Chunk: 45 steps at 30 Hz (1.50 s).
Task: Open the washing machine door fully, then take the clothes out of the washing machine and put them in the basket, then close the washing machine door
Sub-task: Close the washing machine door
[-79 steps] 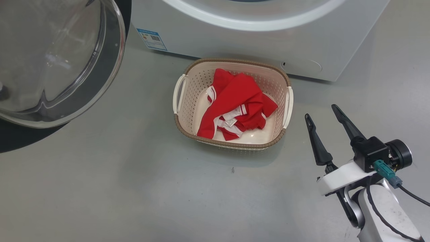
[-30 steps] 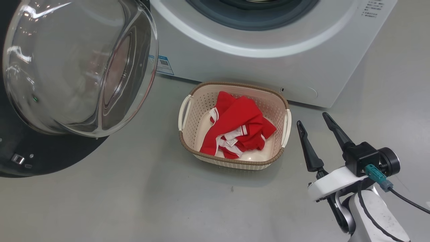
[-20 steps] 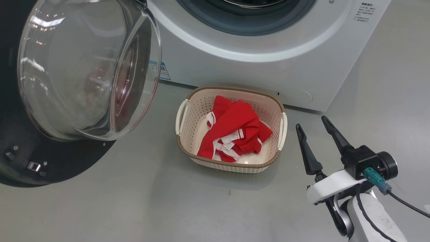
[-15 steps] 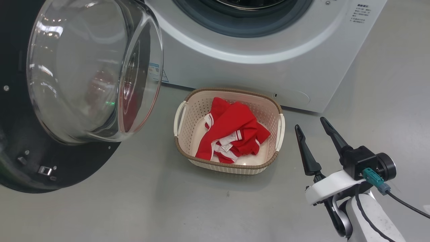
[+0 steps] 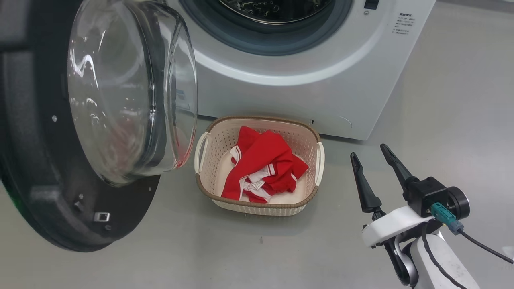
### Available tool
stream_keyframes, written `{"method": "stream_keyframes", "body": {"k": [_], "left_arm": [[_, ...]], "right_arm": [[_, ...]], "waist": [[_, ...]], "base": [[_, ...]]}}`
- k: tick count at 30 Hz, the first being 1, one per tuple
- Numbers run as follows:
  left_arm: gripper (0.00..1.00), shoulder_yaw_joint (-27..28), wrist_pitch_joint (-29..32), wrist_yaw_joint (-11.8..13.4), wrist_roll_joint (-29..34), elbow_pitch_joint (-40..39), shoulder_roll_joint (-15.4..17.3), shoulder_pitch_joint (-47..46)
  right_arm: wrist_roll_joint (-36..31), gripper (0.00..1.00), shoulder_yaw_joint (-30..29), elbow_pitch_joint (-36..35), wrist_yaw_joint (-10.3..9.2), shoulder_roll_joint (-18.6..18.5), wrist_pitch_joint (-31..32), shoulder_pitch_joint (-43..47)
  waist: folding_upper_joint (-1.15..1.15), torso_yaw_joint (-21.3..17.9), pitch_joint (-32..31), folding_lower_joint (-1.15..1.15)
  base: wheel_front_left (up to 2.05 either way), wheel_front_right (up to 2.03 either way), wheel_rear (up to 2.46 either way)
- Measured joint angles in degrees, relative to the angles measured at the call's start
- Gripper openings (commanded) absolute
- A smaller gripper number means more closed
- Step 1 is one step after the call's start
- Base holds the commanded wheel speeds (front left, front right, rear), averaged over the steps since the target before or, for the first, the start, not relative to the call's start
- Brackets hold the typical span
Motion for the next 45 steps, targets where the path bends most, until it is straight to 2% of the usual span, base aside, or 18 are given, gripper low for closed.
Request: {"method": "stream_keyframes", "body": {"k": [14, 25, 32, 45], "left_arm": [[0.0, -2.7, 2.11, -0.01, 0.0, -8.68, -3.43, 4.1], [0.0, -5.26, 2.53, 0.03, -0.02, -12.89, -4.66, 4.41], [0.0, -6.42, 2.53, 1.32, 0.0, -15.07, -4.67, 4.59], [0.0, -9.17, 1.37, 5.54, 0.82, -17.59, -4.55, 0.42]], "right_arm": [[0.67, 1.0, 0.8, -0.02, 0.0, 1.07, -0.02, 0.04], [0.74, 1.0, 1.67, -1.43, 0.0, 1.47, -0.19, 0.02], [1.02, 1.0, 1.92, -2.44, -0.21, 1.56, -0.43, -0.05], [1.76, 1.0, 2.1, -4.49, -0.74, 1.78, -0.43, -0.16]], "waist": [[0.0, -5.31, -1.51, 0.0], [0.0, -11.11, -1.35, 0.0], [0.0, -15.37, -0.73, 0.0], [0.0, -22.44, 2.6, 0.0]], "base": [[0.0, 0.0, 0.0], [0.0, 0.0, 0.0], [0.0, 0.0, 0.0], [0.0, 0.0, 0.0]]}}
